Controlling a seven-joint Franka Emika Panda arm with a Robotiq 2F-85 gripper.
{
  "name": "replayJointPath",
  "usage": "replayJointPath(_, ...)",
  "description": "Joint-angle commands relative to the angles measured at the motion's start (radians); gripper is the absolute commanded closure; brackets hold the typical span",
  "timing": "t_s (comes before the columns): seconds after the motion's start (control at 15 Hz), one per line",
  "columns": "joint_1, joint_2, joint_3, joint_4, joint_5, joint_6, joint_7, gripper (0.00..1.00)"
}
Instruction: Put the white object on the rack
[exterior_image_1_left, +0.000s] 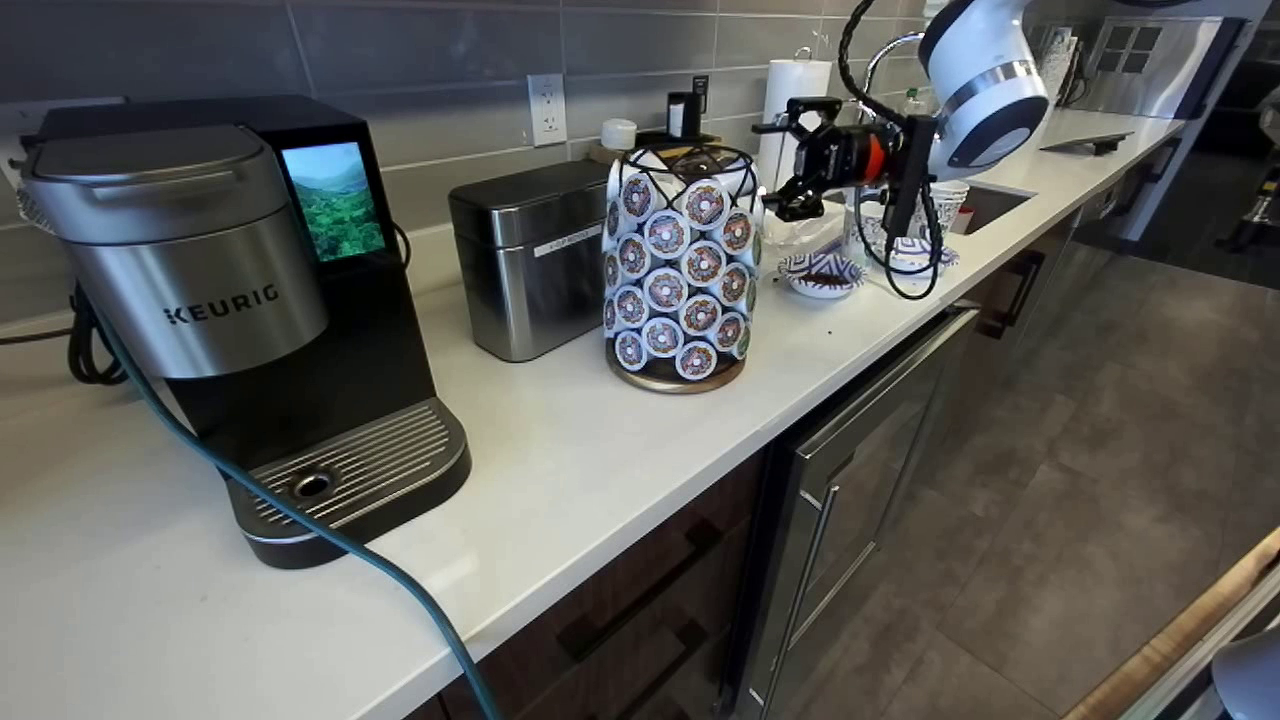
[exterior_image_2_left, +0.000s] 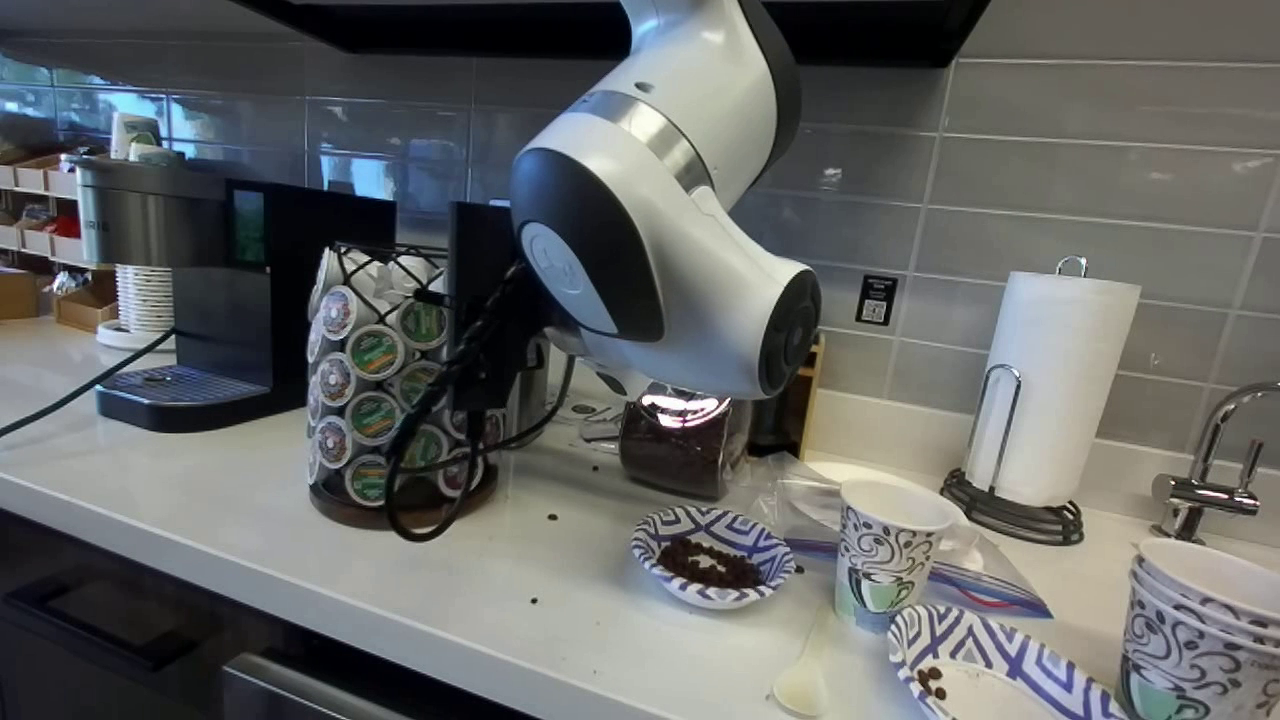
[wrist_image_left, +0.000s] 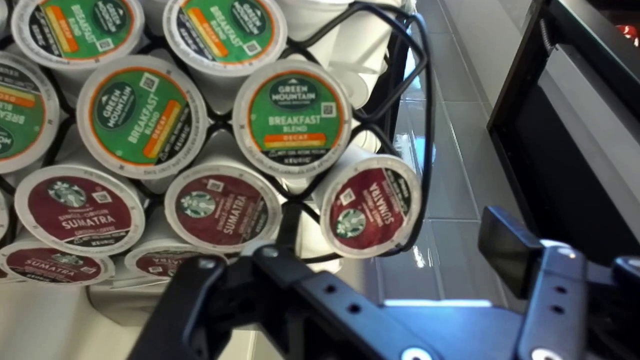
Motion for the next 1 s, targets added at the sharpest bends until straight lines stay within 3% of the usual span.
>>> replayJointPath(0.0,-0.001,-0.009,-0.014,0.003,-0.018,-0.026,0.032,0.0)
replayJointPath(0.33,0.029,-0.09,-0.043,-0.026,-0.193,0.105,0.042,0.01)
replayJointPath(0.6,0.031,-0.176,-0.037,-0.06,-0.4,0.178,0.072,0.0)
replayJointPath(0.93,0.034,-0.316,-0.018,-0.131,-0.566,0.27,0.086,0.0)
